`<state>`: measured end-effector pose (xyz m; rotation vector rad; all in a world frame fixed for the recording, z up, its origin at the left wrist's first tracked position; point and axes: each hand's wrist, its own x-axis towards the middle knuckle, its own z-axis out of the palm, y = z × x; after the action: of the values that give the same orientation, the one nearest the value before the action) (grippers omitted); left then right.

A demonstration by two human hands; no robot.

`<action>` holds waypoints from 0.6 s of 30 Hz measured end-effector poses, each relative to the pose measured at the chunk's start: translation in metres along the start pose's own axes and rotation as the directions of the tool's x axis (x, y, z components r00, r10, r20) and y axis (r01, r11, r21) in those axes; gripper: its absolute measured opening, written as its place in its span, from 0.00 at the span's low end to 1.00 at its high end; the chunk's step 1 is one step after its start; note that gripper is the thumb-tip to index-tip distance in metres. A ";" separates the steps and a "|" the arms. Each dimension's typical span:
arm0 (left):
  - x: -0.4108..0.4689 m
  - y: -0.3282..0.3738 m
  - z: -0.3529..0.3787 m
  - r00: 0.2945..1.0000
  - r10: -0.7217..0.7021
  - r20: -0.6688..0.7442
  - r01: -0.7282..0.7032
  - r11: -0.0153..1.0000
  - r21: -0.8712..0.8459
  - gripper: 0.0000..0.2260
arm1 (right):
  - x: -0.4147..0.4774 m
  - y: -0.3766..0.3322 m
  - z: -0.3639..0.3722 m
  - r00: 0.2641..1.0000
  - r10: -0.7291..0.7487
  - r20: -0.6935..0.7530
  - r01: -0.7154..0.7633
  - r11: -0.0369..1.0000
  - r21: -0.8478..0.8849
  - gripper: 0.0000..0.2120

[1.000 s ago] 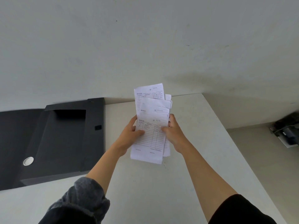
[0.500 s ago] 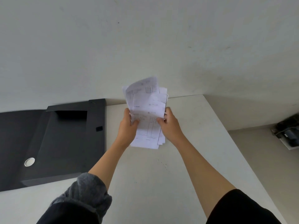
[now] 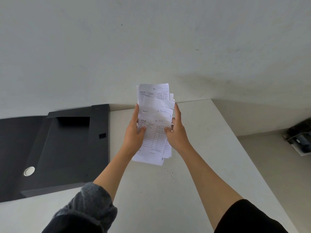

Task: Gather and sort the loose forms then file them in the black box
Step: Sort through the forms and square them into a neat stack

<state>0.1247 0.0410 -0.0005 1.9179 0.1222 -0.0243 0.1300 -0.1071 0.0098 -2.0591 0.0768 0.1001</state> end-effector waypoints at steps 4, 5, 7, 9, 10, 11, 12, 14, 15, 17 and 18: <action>0.002 -0.002 -0.002 1.000 0.028 -0.008 -0.028 1.000 -0.001 0.34 | 0.000 -0.001 -0.003 0.999 -0.032 0.014 0.031 0.999 0.041 0.42; 0.002 -0.003 -0.002 1.000 0.031 -0.008 -0.030 1.000 0.002 0.34 | 0.000 -0.002 -0.004 0.999 -0.047 0.021 0.046 0.998 0.038 0.42; 0.003 -0.003 -0.002 0.999 0.034 -0.005 -0.034 0.999 -0.008 0.34 | 0.000 -0.003 -0.004 0.996 -0.077 0.044 0.076 0.997 0.024 0.44; 0.003 -0.003 -0.001 1.000 0.020 -0.011 -0.021 0.998 -0.058 0.35 | 0.001 -0.001 -0.004 0.996 -0.073 0.044 0.071 0.996 0.050 0.44; 0.002 -0.005 -0.001 1.000 -0.004 -0.017 0.003 0.994 -0.109 0.35 | 0.001 0.001 -0.005 0.998 -0.057 0.036 0.054 0.996 0.074 0.43; 0.002 -0.006 -0.001 0.999 -0.045 -0.018 0.042 0.985 -0.170 0.34 | 0.002 0.004 -0.006 0.999 -0.040 0.028 0.038 0.994 0.098 0.41; 0.001 -0.008 -0.002 0.996 -0.093 -0.009 0.088 0.970 -0.225 0.32 | 0.003 0.007 -0.007 0.999 -0.024 0.024 0.021 0.993 0.118 0.40; 0.000 -0.012 -0.003 0.987 -0.157 0.045 0.163 0.950 -0.265 0.22 | 0.004 0.010 -0.010 0.999 0.008 0.046 -0.014 0.990 0.143 0.38; -0.001 -0.013 -0.005 0.981 -0.176 0.081 0.192 0.945 -0.264 0.15 | 0.004 0.012 -0.011 0.997 0.025 0.066 -0.035 0.988 0.152 0.38; -0.003 -0.014 -0.007 0.968 -0.205 0.143 0.239 0.930 -0.279 0.10 | 0.001 0.009 -0.012 0.994 0.058 0.091 -0.072 0.984 0.165 0.42; -0.004 -0.014 -0.007 0.964 -0.212 0.161 0.251 0.923 -0.290 0.10 | 0.000 0.007 -0.011 0.997 0.044 0.056 -0.052 0.989 0.141 0.44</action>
<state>0.1188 0.0523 -0.0112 1.5755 0.2530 -0.2721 0.1295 -0.1203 0.0094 -1.9113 0.0980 0.1736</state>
